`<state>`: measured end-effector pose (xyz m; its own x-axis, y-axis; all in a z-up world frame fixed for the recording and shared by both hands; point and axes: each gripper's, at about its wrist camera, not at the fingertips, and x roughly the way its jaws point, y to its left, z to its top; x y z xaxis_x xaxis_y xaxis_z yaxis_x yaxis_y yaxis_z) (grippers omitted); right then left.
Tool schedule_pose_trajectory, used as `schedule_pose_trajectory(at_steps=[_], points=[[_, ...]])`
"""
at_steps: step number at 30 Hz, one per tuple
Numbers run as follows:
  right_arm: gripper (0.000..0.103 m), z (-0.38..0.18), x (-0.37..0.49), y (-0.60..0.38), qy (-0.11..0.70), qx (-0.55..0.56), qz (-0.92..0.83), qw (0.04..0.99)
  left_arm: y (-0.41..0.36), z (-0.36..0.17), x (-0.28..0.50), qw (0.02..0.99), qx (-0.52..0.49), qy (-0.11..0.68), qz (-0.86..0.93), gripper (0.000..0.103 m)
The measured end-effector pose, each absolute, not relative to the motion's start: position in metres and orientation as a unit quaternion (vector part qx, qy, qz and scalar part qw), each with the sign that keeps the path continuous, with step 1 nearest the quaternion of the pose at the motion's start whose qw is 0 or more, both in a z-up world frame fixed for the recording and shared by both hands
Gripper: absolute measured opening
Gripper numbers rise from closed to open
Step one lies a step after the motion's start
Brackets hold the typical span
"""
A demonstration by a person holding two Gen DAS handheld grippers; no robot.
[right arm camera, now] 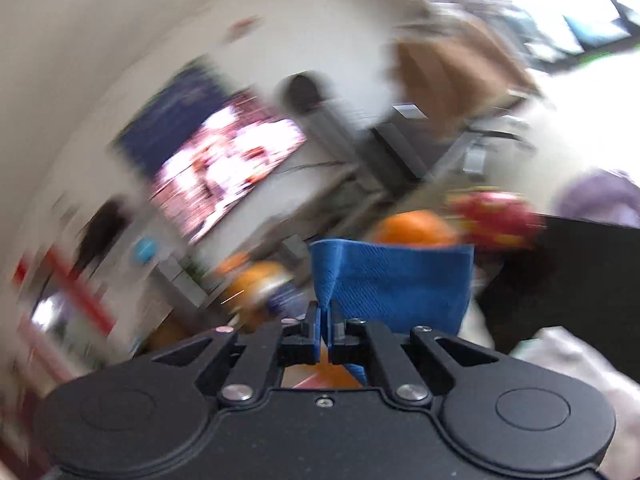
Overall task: Fold clothes
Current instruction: 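Lay the blue sleeve across the sweatshirt and open the right gripper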
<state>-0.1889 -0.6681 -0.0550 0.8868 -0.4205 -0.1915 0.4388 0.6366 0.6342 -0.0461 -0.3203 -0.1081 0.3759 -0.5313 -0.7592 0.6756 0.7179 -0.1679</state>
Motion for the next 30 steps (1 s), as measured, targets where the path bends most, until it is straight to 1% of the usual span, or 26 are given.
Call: schedule_pose_trajectory(at_steps=[3,6,7,9,10,11,12,13,14,15,16,19,21,23,27,29,30], points=[[0.003,-0.040,-0.141,-0.596,0.050,0.311,-0.160,0.936,-0.288,-0.101,-0.038,0.840,0.070,0.416,-0.340,0.062],[0.003,-0.048,-0.092,-0.517,0.111,0.280,-0.081,0.950,-0.252,-0.102,-0.030,0.854,0.053,0.421,-0.301,0.062],[0.006,-0.052,-0.075,-0.490,0.133,0.270,-0.055,0.952,-0.241,-0.104,-0.028,0.857,0.049,0.425,-0.287,0.062],[0.015,-0.067,-0.047,-0.447,0.186,0.255,-0.005,0.949,-0.220,-0.108,-0.024,0.861,0.040,0.436,-0.261,0.062],[0.024,-0.076,-0.038,-0.431,0.216,0.258,0.024,0.941,-0.209,-0.110,-0.023,0.862,0.033,0.440,-0.250,0.062],[0.027,-0.080,-0.035,-0.423,0.234,0.266,0.044,0.934,-0.198,-0.112,-0.022,0.863,0.025,0.443,-0.242,0.062],[0.027,-0.082,-0.034,-0.417,0.249,0.272,0.061,0.928,-0.188,-0.113,-0.021,0.863,0.017,0.446,-0.236,0.062],[0.032,-0.081,-0.039,-0.416,0.252,0.273,0.065,0.926,-0.180,-0.115,-0.019,0.863,0.009,0.450,-0.231,0.062],[0.041,-0.078,-0.047,-0.420,0.250,0.274,0.063,0.927,-0.175,-0.117,-0.017,0.862,0.003,0.453,-0.228,0.062],[0.047,-0.074,-0.055,-0.426,0.247,0.278,0.058,0.927,-0.172,-0.118,-0.015,0.861,-0.003,0.456,-0.226,0.062],[0.054,-0.071,-0.064,-0.438,0.243,0.289,0.050,0.925,-0.170,-0.119,-0.014,0.860,-0.007,0.457,-0.226,0.062],[0.059,-0.071,-0.088,-0.496,0.236,0.337,0.010,0.911,-0.176,-0.119,-0.010,0.856,-0.013,0.457,-0.239,0.062],[0.061,-0.078,-0.105,-0.527,0.241,0.365,-0.019,0.899,-0.183,-0.120,-0.005,0.854,-0.017,0.458,-0.248,0.062],[0.063,-0.098,-0.114,-0.556,0.256,0.396,-0.044,0.881,-0.190,-0.124,0.006,0.849,-0.031,0.463,-0.252,0.062],[0.061,-0.164,-0.116,-0.593,0.303,0.499,-0.050,0.810,-0.193,-0.135,0.049,0.822,-0.129,0.495,-0.250,0.062],[0.050,-0.195,-0.114,-0.601,0.336,0.547,-0.057,0.765,-0.191,-0.146,0.070,0.804,-0.184,0.512,-0.240,0.062],[0.047,-0.200,-0.114,-0.602,0.342,0.546,-0.069,0.762,-0.190,-0.152,0.078,0.793,-0.210,0.521,-0.235,0.060]])
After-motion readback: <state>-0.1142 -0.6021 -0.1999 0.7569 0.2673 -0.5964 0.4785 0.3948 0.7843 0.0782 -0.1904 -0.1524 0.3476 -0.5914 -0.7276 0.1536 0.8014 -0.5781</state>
